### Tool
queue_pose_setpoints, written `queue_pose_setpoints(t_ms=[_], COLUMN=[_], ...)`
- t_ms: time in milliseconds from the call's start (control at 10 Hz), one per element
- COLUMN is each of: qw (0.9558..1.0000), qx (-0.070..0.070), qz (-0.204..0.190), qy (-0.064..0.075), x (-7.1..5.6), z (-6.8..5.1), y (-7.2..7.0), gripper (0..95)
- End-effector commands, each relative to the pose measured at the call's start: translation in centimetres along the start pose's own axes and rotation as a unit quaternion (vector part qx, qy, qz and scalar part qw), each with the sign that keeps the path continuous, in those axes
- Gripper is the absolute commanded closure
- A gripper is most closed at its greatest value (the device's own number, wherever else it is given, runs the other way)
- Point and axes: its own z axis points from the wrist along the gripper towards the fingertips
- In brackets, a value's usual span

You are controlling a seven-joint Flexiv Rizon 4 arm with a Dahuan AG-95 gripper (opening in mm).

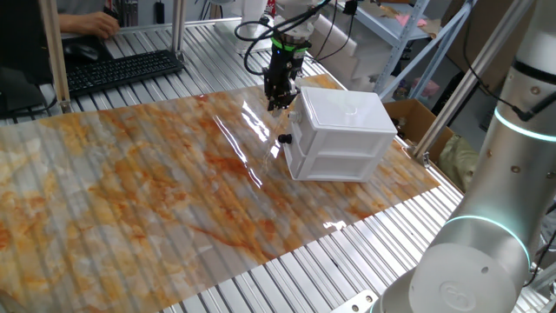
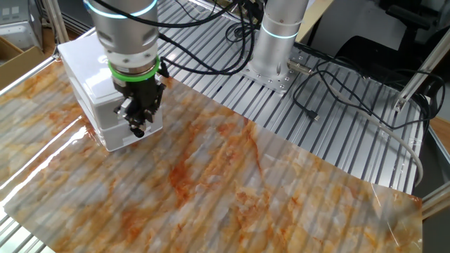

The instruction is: Take something out of a drawer

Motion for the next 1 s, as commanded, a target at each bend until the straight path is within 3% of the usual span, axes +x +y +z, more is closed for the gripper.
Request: queue_pose_setpoints(t_ms=[100,200,300,1000], qw=[0.9993,0.9991,0.9978,0.9923], qx=[0.0,-0.001,-0.003,-0.006], qz=[0.037,0.042,0.066,0.124], qy=[-0.001,-0.002,-0.003,-0.003], x=[-0.6,-0.7,-1.0,-2.8], z=[0.1,0.1,0.2,0.7], y=[0.1,0.1,0.2,0.1], gripper=[76.0,76.0,57.0,57.0])
